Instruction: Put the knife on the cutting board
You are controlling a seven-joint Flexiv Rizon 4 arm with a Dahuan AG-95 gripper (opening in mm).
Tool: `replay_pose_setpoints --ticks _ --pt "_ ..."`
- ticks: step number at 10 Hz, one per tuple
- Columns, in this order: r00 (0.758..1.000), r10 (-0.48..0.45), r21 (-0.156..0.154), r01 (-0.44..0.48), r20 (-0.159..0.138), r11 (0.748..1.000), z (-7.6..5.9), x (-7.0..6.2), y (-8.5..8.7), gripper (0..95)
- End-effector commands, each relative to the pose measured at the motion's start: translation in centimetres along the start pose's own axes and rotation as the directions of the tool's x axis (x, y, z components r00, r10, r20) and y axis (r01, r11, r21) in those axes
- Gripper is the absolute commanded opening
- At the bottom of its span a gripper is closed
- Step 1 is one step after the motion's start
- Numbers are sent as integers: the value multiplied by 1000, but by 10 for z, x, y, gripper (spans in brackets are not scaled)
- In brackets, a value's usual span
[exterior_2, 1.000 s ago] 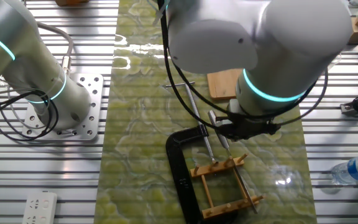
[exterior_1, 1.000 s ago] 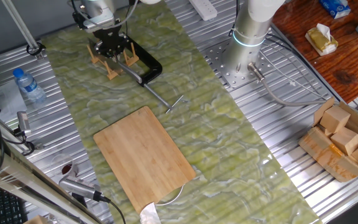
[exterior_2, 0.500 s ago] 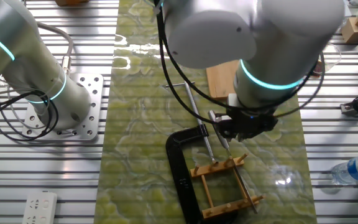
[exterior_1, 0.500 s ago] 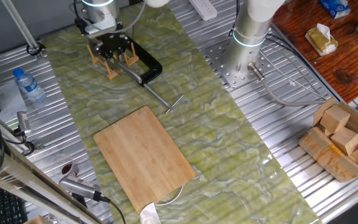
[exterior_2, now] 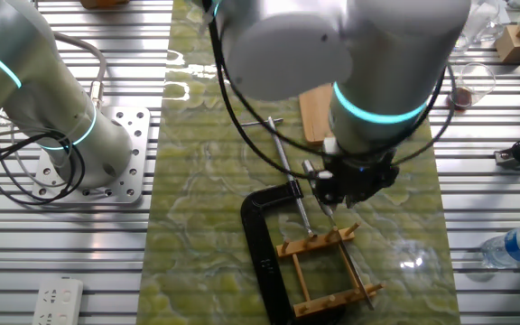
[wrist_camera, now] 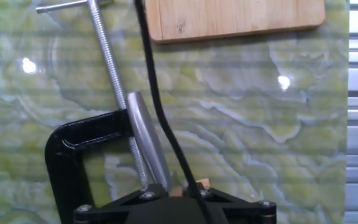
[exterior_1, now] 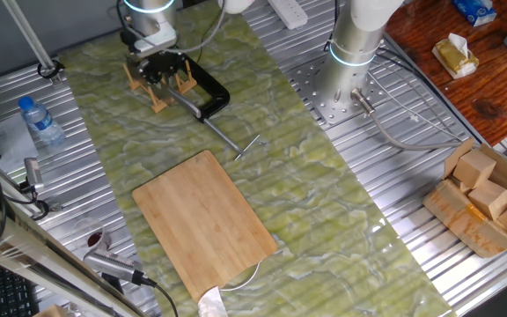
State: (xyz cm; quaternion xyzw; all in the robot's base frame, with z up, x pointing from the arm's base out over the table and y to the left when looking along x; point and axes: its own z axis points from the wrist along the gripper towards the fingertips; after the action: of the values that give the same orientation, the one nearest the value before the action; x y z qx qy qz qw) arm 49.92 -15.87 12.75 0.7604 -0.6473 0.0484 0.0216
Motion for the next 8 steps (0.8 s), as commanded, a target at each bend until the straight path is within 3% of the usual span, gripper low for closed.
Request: replay_pose_setpoints --ticks 1,8 --pt "999 -37 1 37 40 999 10 10 -2 190" --pt "998 -52 10 51 39 999 19 10 -5 190"
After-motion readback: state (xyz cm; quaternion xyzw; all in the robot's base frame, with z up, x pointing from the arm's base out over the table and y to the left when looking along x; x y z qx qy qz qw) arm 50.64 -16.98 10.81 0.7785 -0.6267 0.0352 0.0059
